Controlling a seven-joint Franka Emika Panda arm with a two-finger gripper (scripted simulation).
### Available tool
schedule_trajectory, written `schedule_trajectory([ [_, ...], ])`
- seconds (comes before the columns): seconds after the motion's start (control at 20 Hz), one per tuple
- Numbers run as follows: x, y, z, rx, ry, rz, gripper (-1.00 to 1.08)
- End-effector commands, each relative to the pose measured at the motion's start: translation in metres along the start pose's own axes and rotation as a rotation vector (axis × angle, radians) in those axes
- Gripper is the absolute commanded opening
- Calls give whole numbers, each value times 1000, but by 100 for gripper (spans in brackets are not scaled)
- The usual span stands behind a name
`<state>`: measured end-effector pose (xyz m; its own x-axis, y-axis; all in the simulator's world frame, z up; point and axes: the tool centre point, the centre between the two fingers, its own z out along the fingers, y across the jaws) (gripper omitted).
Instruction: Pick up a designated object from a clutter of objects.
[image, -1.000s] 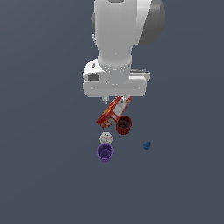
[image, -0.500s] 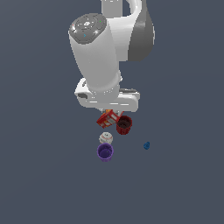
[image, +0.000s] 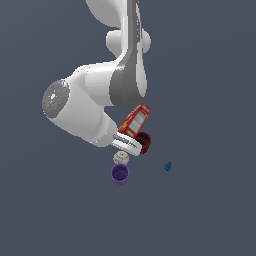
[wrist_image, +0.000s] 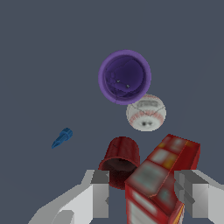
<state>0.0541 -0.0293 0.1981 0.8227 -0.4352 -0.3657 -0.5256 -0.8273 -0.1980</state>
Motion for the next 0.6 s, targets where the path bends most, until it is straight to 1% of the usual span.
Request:
schedule_trajectory([
  [0.0,14,5,12,48,-47,79,28],
  [0.3,47,19,40,160,-159,253,28],
  [0.55,66,28,59,231,-232,359,28],
])
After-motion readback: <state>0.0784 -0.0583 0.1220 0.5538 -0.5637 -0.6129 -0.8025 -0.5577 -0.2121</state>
